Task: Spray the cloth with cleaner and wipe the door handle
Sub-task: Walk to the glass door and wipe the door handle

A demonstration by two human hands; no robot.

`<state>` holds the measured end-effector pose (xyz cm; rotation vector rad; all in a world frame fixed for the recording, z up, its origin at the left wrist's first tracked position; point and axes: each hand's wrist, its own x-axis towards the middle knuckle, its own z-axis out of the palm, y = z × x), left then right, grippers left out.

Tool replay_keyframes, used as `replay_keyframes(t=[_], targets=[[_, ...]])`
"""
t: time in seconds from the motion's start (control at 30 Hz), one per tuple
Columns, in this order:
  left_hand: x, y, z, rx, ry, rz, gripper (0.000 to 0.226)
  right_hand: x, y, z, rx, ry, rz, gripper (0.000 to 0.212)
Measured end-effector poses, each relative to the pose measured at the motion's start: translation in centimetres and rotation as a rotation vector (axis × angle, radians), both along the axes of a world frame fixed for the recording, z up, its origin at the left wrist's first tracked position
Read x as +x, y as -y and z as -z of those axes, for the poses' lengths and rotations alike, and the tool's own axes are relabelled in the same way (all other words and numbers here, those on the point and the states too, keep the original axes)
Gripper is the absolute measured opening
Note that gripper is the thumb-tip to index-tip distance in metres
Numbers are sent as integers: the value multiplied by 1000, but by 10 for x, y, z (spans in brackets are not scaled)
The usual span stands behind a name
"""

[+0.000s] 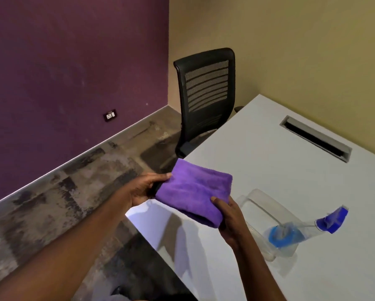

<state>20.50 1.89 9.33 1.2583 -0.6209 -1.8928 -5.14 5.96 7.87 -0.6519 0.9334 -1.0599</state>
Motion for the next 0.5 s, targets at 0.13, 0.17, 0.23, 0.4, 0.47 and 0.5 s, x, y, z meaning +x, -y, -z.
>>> replay_keyframes(t=[0.13, 0.17, 0.23, 0.4, 0.47, 0.5], targets=[[53, -20, -1, -28, 21, -9, 40, 54, -5, -7, 6, -5, -95, 49], [66, -25, -2, -42, 31, -35, 44, 69, -7, -8, 6, -1, -111, 50], [93, -33, -1, -83, 70, -95, 45, 99, -10, -11, 14, -3, -132, 49], [164, -56, -1, -157, 33, -234, 36, 173, -14, -18, 61, 33, -204, 49], [193, -66, 0, -168, 24, -276, 39, 202, -15, -23, 120, 76, -228, 49], [207, -71, 1, -171, 28, -303, 41, 217, -15, -27, 162, 109, -243, 50]])
